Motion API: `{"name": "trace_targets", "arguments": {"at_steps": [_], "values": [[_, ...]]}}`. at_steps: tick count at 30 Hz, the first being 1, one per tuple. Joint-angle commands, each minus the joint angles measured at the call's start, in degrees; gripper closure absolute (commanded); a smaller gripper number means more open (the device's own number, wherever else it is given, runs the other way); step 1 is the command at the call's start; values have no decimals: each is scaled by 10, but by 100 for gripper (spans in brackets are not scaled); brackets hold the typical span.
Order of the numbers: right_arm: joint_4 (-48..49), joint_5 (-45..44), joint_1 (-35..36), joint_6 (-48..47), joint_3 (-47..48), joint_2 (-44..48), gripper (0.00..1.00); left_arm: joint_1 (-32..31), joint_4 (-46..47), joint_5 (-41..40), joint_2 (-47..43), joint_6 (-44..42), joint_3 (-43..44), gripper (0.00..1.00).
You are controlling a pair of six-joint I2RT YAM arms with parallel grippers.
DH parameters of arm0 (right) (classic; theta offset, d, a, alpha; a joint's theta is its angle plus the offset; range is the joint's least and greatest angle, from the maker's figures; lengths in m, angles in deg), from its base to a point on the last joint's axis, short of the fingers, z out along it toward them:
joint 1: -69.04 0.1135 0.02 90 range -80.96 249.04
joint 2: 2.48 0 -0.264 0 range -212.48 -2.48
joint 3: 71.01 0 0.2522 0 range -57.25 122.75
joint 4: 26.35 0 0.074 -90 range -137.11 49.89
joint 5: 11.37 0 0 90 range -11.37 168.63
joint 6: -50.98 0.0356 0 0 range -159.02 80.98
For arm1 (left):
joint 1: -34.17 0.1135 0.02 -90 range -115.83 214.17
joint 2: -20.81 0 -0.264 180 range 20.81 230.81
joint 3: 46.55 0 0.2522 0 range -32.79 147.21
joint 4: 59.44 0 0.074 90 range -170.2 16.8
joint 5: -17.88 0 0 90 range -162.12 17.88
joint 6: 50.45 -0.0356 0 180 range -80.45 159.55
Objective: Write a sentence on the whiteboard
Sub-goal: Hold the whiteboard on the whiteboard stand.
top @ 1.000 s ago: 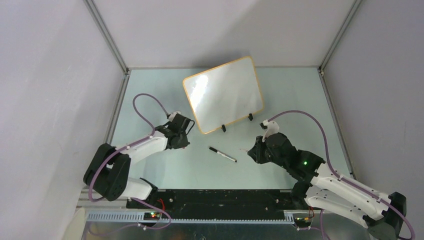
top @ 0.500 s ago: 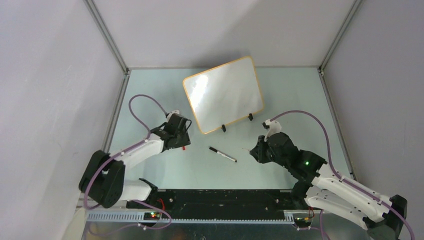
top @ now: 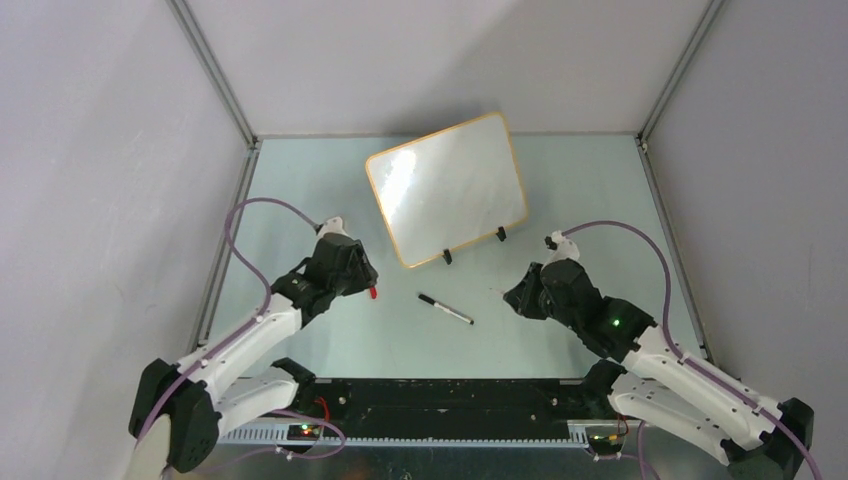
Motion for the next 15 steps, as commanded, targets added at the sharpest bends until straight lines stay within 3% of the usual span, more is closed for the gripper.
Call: {"name": "trace_targets", "arguments": {"at_steps": [1, 6, 10, 12, 14, 15], "values": [[-25, 1, -6, 99, 26, -22, 100, 2, -18, -22, -34, 10, -4, 50], [-24, 59, -22, 143, 25, -39, 100, 2, -25, -24, -62, 19, -11, 50], [-13, 126, -51, 72, 25, -34, 100, 2, -44, -15, -85, 23, -5, 48], [-9, 157, -82, 7, 25, -24, 100, 3, -49, -7, -101, 23, -4, 45], [-26, 152, -102, -13, 25, -6, 100, 2, -56, -5, -120, 23, -5, 36], [-27, 148, -108, -19, 21, 2, 100, 2, -60, -7, -134, 23, -6, 27]]}}
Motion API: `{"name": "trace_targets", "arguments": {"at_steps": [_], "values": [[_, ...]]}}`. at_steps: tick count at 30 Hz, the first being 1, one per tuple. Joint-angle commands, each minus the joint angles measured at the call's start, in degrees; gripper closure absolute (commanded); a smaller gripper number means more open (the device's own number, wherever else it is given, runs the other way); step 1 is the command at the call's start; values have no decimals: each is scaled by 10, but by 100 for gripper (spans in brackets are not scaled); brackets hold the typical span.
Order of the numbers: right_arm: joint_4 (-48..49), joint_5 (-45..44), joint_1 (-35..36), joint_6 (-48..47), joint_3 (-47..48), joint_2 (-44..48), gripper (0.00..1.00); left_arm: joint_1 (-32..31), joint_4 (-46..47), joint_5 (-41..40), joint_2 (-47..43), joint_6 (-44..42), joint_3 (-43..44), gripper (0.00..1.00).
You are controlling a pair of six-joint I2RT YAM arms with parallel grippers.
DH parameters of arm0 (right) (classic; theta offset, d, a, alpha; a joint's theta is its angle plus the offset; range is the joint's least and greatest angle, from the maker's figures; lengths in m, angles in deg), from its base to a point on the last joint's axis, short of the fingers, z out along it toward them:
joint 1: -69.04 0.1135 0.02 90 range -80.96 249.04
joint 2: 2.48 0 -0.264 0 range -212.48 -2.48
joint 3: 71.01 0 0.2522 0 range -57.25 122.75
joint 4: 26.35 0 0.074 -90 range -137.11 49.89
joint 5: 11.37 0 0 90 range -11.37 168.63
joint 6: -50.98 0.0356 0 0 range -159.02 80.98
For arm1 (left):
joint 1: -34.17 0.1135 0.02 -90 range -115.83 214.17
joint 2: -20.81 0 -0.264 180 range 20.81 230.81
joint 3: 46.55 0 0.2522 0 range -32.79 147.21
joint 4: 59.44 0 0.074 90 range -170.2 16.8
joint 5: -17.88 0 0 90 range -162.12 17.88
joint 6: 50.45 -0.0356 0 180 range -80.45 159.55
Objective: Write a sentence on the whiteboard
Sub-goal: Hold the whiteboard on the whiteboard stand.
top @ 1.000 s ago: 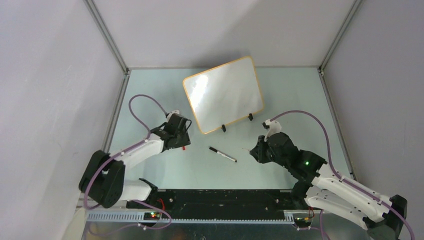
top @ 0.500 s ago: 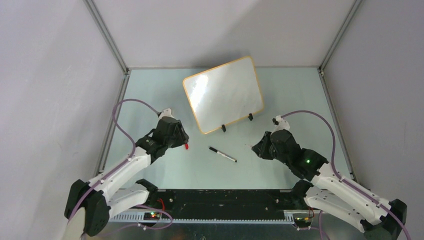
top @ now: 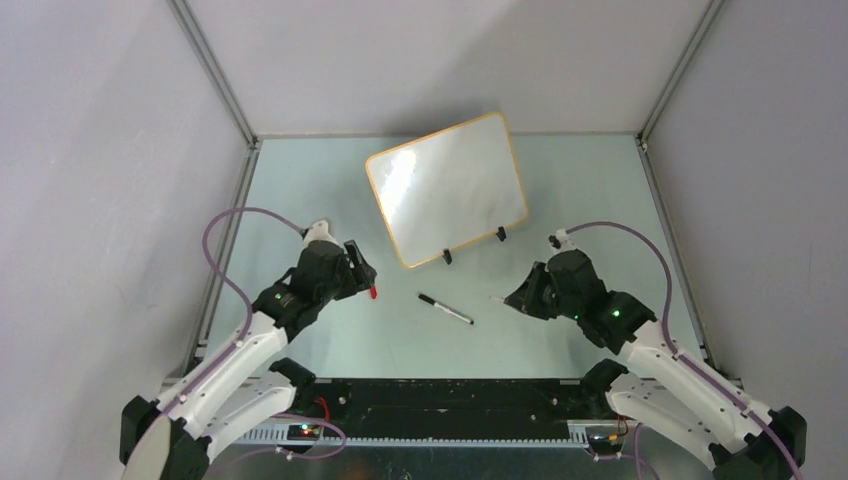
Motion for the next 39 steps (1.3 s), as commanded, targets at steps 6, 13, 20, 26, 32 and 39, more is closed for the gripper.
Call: {"name": "trace_targets", "arguments": {"at_steps": [6, 13, 20, 26, 32, 39], "values": [[36, 139, -88, -132, -1, 91, 100, 3, -10, 6, -109, 12, -14, 1], [81, 219, -152, -117, 0, 61, 100, 3, 68, 58, -141, -41, -50, 1], [140, 285, -211, -110, 6, 14, 100, 2, 139, 17, -181, -131, -109, 1], [148, 245, -220, -139, 48, -27, 100, 10, 218, -20, -193, -154, -148, 1], [148, 206, -221, -160, 89, -73, 100, 58, 348, 6, -96, -189, -130, 0], [191, 190, -210, -146, 93, -96, 100, 155, 427, -4, 10, -148, -73, 1]]}}
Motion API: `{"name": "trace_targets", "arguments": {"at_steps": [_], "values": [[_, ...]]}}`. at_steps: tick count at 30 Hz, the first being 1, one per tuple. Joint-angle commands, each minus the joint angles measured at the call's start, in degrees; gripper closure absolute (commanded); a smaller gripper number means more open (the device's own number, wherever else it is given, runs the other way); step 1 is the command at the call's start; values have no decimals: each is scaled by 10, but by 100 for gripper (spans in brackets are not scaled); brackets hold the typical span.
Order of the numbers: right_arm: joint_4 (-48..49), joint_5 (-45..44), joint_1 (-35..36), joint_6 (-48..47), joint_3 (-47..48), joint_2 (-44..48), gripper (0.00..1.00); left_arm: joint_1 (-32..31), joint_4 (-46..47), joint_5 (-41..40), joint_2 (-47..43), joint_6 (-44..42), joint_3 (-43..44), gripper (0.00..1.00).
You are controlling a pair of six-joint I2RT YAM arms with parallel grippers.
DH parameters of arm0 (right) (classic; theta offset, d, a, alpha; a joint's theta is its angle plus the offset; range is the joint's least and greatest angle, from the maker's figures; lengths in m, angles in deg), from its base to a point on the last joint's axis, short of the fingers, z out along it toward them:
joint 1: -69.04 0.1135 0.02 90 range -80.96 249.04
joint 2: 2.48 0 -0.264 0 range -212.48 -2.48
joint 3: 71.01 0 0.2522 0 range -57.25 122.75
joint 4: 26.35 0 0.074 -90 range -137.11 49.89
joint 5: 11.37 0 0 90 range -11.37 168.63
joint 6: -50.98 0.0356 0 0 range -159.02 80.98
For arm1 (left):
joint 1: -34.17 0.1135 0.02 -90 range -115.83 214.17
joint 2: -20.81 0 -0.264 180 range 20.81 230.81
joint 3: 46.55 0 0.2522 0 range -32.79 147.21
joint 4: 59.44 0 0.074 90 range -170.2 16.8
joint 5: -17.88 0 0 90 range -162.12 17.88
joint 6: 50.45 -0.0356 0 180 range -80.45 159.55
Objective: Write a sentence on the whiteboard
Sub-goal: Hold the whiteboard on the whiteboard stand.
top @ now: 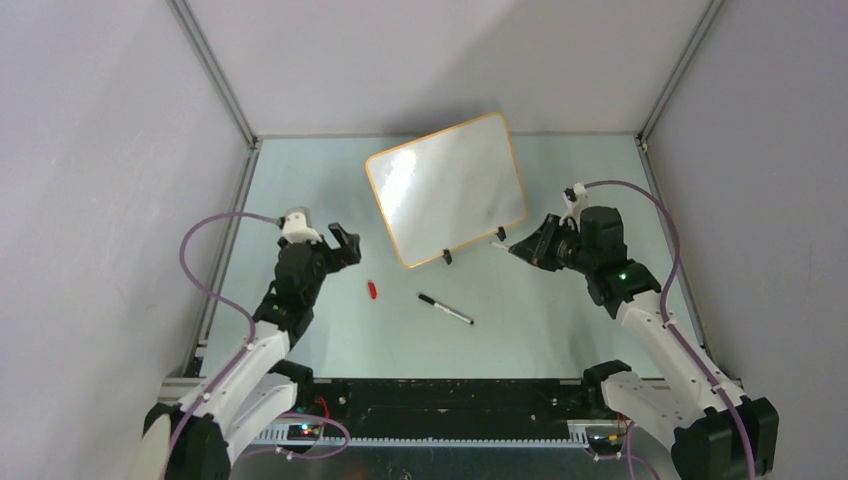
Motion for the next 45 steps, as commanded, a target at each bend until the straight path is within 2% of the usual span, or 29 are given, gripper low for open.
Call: {"name": "trace_targets", "arguments": {"at_steps": [1, 6, 12, 17, 20, 25, 30, 33, 35, 38, 41, 45], "values": [[48, -30, 13, -2, 23, -7, 100, 67, 99, -5, 65, 24, 85, 1], [71, -78, 52, -11, 24, -7, 100, 122, 185, 65, 125, 79, 103, 1], [65, -145, 81, -39, 24, 3, 100, 127, 179, 109, 150, 30, 99, 1], [63, -150, 87, -50, 35, 3, 100, 127, 239, 185, 171, 25, 77, 1], [52, -167, 92, -61, 40, 9, 100, 128, 255, 194, 198, 38, 85, 1], [51, -182, 97, -71, 41, 13, 100, 127, 212, 203, 236, 53, 122, 1], [83, -167, 108, -62, 48, -14, 100, 128, 224, 170, 225, 43, 101, 1], [89, -165, 125, -60, 66, -46, 100, 129, 264, 147, 220, 24, 76, 1], [88, -165, 135, -61, 86, -65, 100, 133, 301, 166, 228, 8, 63, 1], [77, -165, 145, -65, 116, -86, 100, 138, 339, 197, 246, 28, 59, 1], [76, -169, 155, -70, 127, -103, 100, 140, 329, 231, 264, 26, 78, 1], [72, -190, 165, -77, 127, -117, 100, 140, 348, 227, 274, 26, 71, 2]]}}
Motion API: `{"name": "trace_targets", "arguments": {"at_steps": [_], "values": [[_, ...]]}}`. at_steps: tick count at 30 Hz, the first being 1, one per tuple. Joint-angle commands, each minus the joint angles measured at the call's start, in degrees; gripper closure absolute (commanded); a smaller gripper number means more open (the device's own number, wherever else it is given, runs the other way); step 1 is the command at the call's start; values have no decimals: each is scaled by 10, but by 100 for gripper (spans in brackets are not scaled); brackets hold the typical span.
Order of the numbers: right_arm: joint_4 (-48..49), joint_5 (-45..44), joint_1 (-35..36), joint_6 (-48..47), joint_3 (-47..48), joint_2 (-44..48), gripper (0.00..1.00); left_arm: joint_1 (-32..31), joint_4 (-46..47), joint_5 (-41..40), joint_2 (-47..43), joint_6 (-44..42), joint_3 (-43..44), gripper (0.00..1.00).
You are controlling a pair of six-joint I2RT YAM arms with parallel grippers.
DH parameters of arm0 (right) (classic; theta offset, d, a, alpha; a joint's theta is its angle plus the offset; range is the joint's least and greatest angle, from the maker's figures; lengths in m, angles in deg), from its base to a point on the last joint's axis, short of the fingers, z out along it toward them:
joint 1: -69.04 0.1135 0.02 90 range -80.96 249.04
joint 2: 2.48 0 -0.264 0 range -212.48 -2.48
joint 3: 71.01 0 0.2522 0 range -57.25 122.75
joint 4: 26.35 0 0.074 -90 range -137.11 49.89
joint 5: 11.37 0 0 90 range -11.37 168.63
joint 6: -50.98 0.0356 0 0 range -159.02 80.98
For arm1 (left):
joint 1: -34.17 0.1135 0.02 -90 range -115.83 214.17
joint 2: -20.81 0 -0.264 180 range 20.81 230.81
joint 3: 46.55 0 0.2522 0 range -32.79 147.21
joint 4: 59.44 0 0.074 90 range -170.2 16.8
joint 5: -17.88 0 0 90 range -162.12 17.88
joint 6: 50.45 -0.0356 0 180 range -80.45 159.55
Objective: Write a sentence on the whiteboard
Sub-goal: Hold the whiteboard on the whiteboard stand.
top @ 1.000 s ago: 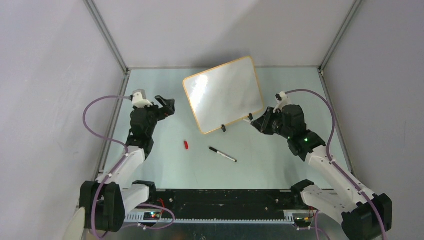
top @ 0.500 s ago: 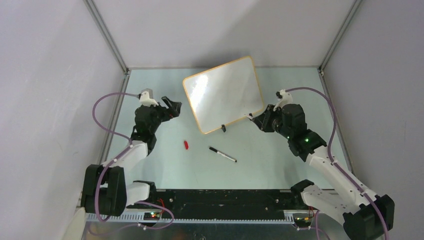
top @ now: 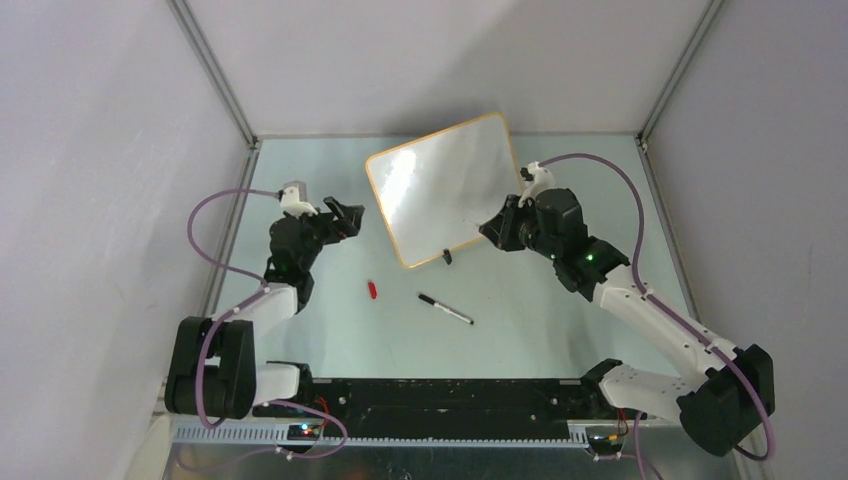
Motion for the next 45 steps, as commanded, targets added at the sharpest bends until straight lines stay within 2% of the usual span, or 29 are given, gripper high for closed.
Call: {"name": "trace_targets", "arguments": {"at_steps": [1, 19, 26, 34, 41, 45], "values": [[9, -24, 11, -21, 21, -15, 100, 3, 63, 17, 6, -11, 3, 2], [49, -42, 13, -13, -35, 17, 100, 3, 184, 64, 70, -10, -16, 2], [49, -40, 14, -12, -36, 19, 100, 4, 275, 136, 121, -24, -5, 1], [49, -41, 15, -12, -36, 24, 100, 12, 343, 214, 201, 52, 36, 5], [48, -42, 16, -14, -37, 27, 100, 42, 482, 258, 282, 160, 60, 12], [49, -43, 16, -15, -36, 28, 100, 56, 471, 284, 308, 180, 119, 18]]}}
